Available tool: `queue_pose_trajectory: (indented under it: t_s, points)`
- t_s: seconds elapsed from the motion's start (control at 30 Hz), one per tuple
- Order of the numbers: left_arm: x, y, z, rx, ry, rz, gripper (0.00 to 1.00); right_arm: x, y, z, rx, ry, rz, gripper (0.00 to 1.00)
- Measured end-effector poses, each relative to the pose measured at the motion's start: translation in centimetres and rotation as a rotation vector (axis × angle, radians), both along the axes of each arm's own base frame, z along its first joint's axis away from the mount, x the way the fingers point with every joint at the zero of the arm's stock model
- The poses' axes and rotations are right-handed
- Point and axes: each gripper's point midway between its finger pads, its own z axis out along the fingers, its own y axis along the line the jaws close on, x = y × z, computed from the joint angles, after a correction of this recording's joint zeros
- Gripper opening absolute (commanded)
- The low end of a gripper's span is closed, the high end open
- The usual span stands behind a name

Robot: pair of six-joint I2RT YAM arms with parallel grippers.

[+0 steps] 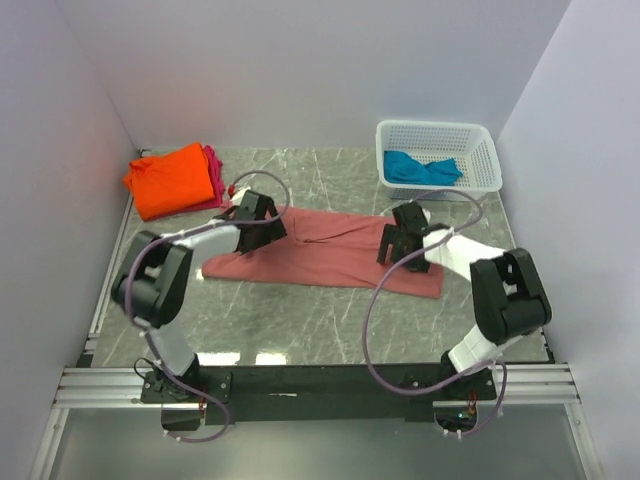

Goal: Fold and stack the t-shirts
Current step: Fold the tshirt

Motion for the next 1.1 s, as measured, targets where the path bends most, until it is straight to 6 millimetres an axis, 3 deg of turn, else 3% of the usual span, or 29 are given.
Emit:
queue_pose_trajectory:
  t_s: [0.1, 0.23, 0.4, 0.53, 0.67, 0.77, 0.83, 0.93, 1.1]
  points:
    - [2.5, -0.6, -1.0, 0.035, 0.022, 0.007, 0.99, -3.1, 1.9, -0.6, 0.004, 0.001, 0.065, 0.92]
    - [8.8, -3.2, -0.7, 0.04, -0.022, -0.02, 0.99, -9.5, 6.3, -0.5, 0.085, -0.007, 0.219, 0.93]
    - [16.1, -8.2, -0.3, -0.01, -0.093, -0.13, 0.99, -17.4, 14.3, 0.4, 0.284, 0.028, 0.483, 0.95]
    - [20.1, -13.0, 0.5, -0.068, -0.157, -0.238, 0.99, -22.4, 20.2, 1.0, 0.358, 0.127, 0.704, 0.95]
    - [21.9, -15.9, 0.7, -0.117, -0.208, -0.292, 0.99, -22.6, 26.0, 2.5, 0.393, 0.138, 0.824, 0.95]
    - [22.1, -16.6, 1.0, -0.168, -0.221, -0.296, 0.99, -22.1, 29.8, 5.0, 0.442, 0.092, 0.896, 0.95]
    - [22.5, -16.7, 1.1, -0.212, -0.227, -0.292, 1.0, -22.2, 31.3, 6.7, 0.481, 0.058, 0.936, 0.95]
    - [23.2, -17.2, 1.6, -0.304, -0.244, -0.299, 0.99, -22.6, 32.2, 9.0, 0.529, 0.014, 0.98, 0.95]
    - [23.7, -17.7, 2.4, -0.389, -0.258, -0.31, 1.0, -21.9, 29.8, 11.8, 0.53, -0.072, 0.91, 0.98]
